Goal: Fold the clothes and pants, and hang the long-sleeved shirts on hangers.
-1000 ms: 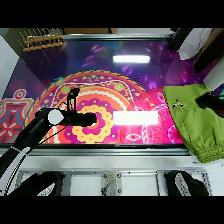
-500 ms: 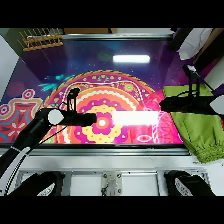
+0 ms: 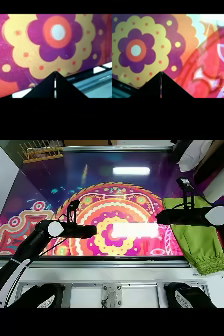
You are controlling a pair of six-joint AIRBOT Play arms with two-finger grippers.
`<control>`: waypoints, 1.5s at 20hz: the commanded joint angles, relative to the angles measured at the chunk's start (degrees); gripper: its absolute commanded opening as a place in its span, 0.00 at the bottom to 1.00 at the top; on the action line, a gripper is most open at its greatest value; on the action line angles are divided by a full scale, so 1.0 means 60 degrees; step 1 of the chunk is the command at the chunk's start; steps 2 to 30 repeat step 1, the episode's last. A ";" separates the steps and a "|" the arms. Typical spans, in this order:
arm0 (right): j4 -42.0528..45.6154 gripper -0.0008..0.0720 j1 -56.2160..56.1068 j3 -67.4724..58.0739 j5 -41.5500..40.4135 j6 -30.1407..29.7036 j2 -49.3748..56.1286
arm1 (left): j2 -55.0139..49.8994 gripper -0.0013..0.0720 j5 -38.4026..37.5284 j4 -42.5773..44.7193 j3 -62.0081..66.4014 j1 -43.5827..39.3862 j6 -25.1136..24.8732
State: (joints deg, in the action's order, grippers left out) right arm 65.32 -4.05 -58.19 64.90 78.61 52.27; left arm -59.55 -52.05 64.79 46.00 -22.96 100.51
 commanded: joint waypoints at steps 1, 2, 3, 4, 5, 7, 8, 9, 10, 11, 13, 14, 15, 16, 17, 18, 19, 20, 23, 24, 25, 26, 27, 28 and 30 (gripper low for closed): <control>-0.0004 0.05 -0.0011 -0.0011 0.0000 0.0004 0.0007 | -0.0007 0.02 0.0004 0.0004 0.0000 -0.0004 -0.0004; -0.0004 0.05 -0.0011 -0.0011 0.0000 0.0004 0.0007 | -0.0007 0.02 0.0004 0.0004 0.0000 -0.0004 -0.0004; -0.0004 0.05 -0.0011 -0.0011 0.0000 0.0004 0.0007 | -0.0007 0.02 0.0004 0.0004 0.0000 -0.0004 -0.0004; -0.0004 0.05 -0.0011 -0.0011 0.0000 0.0004 0.0007 | -0.0007 0.02 0.0004 0.0004 0.0000 -0.0004 -0.0004; -0.0004 0.05 -0.0011 -0.0011 0.0000 0.0004 0.0007 | -0.0007 0.02 0.0004 0.0004 0.0000 -0.0004 -0.0004; -0.0004 0.05 -0.0011 -0.0011 0.0000 0.0004 0.0007 | -0.0007 0.02 0.0004 0.0004 0.0000 -0.0004 -0.0004; -0.0004 0.05 -0.0011 -0.0011 0.0000 0.0004 0.0007 | -0.0007 0.02 0.0004 0.0004 0.0000 -0.0004 -0.0004; -0.0004 0.05 -0.0011 -0.0011 0.0000 0.0004 0.0007 | -0.0007 0.02 0.0004 0.0004 0.0000 -0.0004 -0.0004; -0.0004 0.05 -0.0011 -0.0011 0.0000 0.0004 0.0007 | -0.0007 0.02 0.0004 0.0004 0.0000 -0.0004 -0.0004; -0.0004 0.05 -0.0011 -0.0011 0.0000 0.0004 0.0007 | -0.0007 0.02 0.0004 0.0004 0.0000 -0.0004 -0.0004; -0.0004 0.05 -0.0011 -0.0011 0.0000 0.0004 0.0007 | -0.0007 0.02 0.0004 0.0004 0.0000 -0.0004 -0.0004; -0.0004 0.05 -0.0011 -0.0011 0.0000 0.0004 0.0007 | -0.0007 0.02 0.0004 0.0004 0.0000 -0.0004 -0.0004; -0.0004 0.05 -0.0011 -0.0011 0.0000 0.0004 0.0007 | -0.0007 0.02 0.0004 0.0004 0.0000 -0.0004 -0.0004; -0.0004 0.05 -0.0011 -0.0011 0.0000 0.0004 0.0007 | -0.0007 0.02 0.0004 0.0004 0.0000 -0.0004 -0.0004; -0.0004 0.05 -0.0011 -0.0011 0.0000 0.0004 0.0007 | -0.0007 0.02 0.0004 0.0004 0.0000 -0.0004 -0.0004; -0.0004 0.05 -0.0011 -0.0011 0.0000 0.0004 0.0007 | -0.0007 0.02 0.0004 0.0004 0.0000 -0.0004 -0.0004; -0.0004 0.05 -0.0011 -0.0011 0.0000 0.0004 0.0007 | -0.0007 0.02 0.0004 0.0004 0.0000 -0.0004 -0.0004; -0.0004 0.05 -0.0011 -0.0011 0.0000 0.0004 0.0007 | -0.0007 0.02 0.0004 0.0004 0.0000 -0.0004 -0.0004; -0.0004 0.05 -0.0011 -0.0011 0.0000 0.0004 0.0007 | -0.0007 0.02 0.0004 0.0004 0.0000 -0.0004 -0.0004; -0.0004 0.05 -0.0011 -0.0011 0.0000 0.0004 0.0007 | -0.0007 0.02 0.0004 0.0004 0.0000 -0.0004 -0.0004; -0.0004 0.05 -0.0011 -0.0011 0.0000 0.0004 0.0007 | -0.0007 0.02 0.0004 0.0004 0.0000 -0.0004 -0.0004; -0.0004 0.05 -0.0011 -0.0011 0.0000 0.0004 0.0007 | -0.0007 0.02 0.0004 0.0004 0.0000 -0.0004 -0.0004; -0.0004 0.05 -0.0011 -0.0011 0.0000 0.0004 0.0007 | -0.0007 0.02 0.0004 0.0004 0.0000 -0.0004 -0.0004; -0.0004 0.05 -0.0011 -0.0011 0.0000 0.0004 0.0007 | -0.0007 0.02 0.0004 0.0004 0.0000 -0.0004 -0.0004; -0.0004 0.05 -0.0011 -0.0011 0.0000 0.0004 0.0007 | -0.0007 0.02 0.0004 0.0004 0.0000 -0.0004 -0.0004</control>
